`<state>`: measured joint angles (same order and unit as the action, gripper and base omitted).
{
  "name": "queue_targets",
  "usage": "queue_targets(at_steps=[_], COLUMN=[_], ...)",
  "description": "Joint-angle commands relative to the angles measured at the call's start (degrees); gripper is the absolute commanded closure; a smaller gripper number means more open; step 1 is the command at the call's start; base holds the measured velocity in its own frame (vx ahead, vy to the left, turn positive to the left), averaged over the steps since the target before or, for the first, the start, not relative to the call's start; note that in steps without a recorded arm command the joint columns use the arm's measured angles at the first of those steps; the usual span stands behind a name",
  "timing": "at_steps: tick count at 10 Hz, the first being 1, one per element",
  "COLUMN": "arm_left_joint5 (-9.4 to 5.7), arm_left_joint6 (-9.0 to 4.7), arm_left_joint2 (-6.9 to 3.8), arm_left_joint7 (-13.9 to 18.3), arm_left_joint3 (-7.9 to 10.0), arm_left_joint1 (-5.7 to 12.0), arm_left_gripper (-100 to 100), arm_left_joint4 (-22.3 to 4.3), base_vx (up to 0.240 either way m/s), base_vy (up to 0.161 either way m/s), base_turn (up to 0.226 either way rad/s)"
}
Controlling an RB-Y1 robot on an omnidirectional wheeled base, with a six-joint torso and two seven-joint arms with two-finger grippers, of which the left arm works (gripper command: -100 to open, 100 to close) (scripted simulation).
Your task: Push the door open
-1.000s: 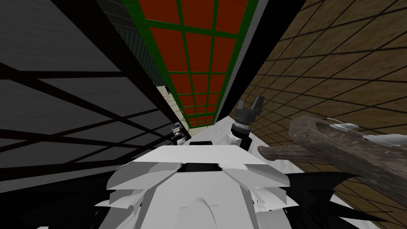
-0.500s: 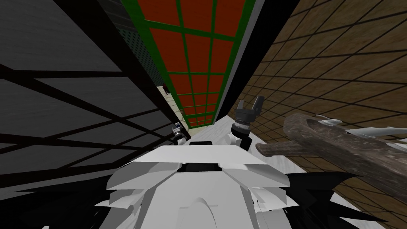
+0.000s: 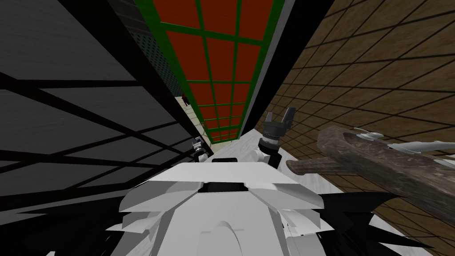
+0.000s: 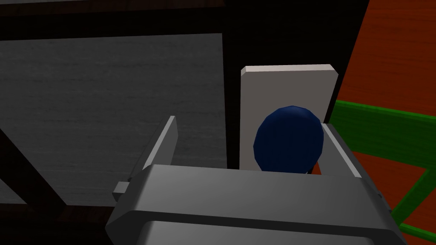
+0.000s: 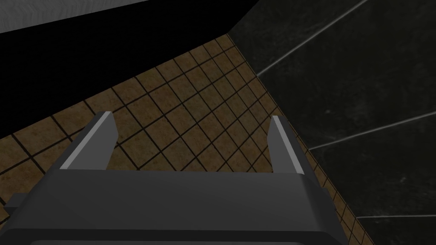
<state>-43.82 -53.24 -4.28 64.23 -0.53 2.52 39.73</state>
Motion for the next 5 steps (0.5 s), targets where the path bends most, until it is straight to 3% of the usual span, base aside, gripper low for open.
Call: queue_targets(at_steps=[1, 5], arm_left_joint5=[-0.67, -0.67], arm_left_joint6=[0.08, 0.08], arm_left_joint2=[-1.08, -1.08], arm_left_joint7=[-0.66, -0.66], arm_left_joint3=[1.50, 1.50], arm_left_joint1=[-2.37, -2.37], arm_left_gripper=[100, 100], arm_left_joint4=[1.33, 1.46], base_vx=[0.003, -0.003], base_vy=[0.004, 0.004], base_turn=[-0.036, 0.014])
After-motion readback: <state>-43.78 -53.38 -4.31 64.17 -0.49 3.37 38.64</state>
